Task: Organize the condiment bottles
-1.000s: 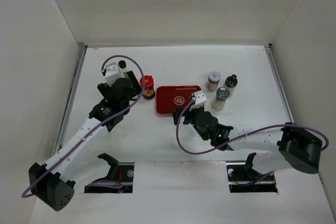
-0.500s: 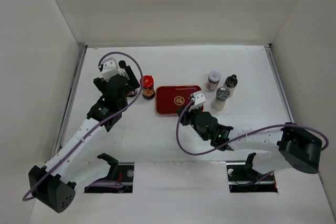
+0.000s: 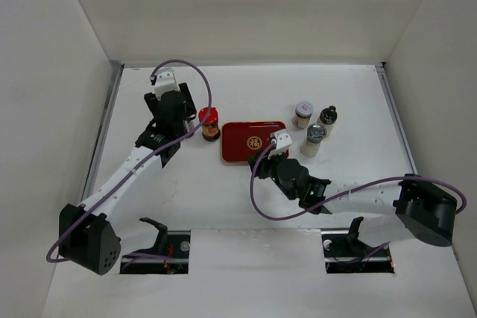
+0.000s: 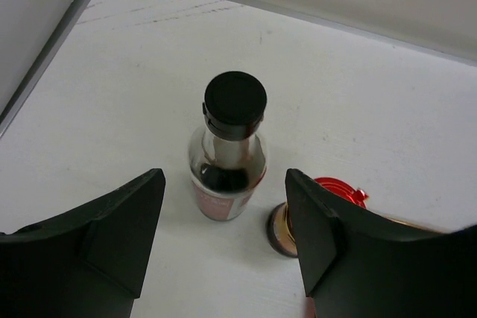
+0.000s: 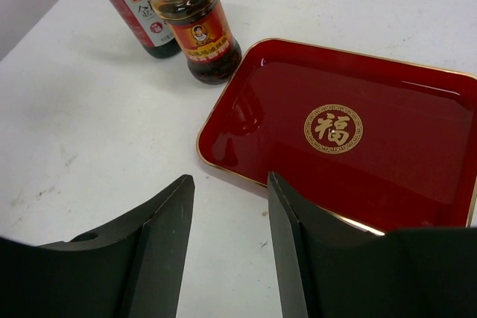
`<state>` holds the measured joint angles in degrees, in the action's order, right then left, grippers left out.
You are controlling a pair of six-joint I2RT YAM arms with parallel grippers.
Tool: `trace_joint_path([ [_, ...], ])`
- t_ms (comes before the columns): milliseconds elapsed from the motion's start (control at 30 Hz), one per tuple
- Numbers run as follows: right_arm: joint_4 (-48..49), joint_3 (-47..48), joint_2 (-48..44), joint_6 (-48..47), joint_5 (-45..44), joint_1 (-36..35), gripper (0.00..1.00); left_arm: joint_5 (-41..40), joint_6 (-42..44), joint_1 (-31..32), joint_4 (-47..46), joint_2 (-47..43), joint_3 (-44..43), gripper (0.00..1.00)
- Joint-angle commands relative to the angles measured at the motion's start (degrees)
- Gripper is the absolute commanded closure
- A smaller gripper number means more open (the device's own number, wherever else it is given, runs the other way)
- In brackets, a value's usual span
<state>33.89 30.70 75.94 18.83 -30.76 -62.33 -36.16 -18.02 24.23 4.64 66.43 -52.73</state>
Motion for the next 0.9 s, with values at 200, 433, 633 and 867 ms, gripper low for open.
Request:
trace_joint_path([
  [200,2.4,1.9,1.0,0.2,1.3,-0.4,0.49,1.6,3.0,-3.2,-11.4,7.6,-5.9,0.45],
  [433,2.3,1.7,1.0,0.5,1.4,0.1,0.47,2.4,3.3,-4.1,-12.6,11.3,-8.4,0.62],
  [633,2.3,2.0,1.5,0.5,1.8,0.4,0.47,1.2,4.3,-3.6,-14.8,10.5,-9.5,0.83],
  [867,2.4,2.0,1.8,0.7,2.1,0.4,0.47,-0.5,7.8,-3.1,-18.3,7.6,-12.7,0.9],
])
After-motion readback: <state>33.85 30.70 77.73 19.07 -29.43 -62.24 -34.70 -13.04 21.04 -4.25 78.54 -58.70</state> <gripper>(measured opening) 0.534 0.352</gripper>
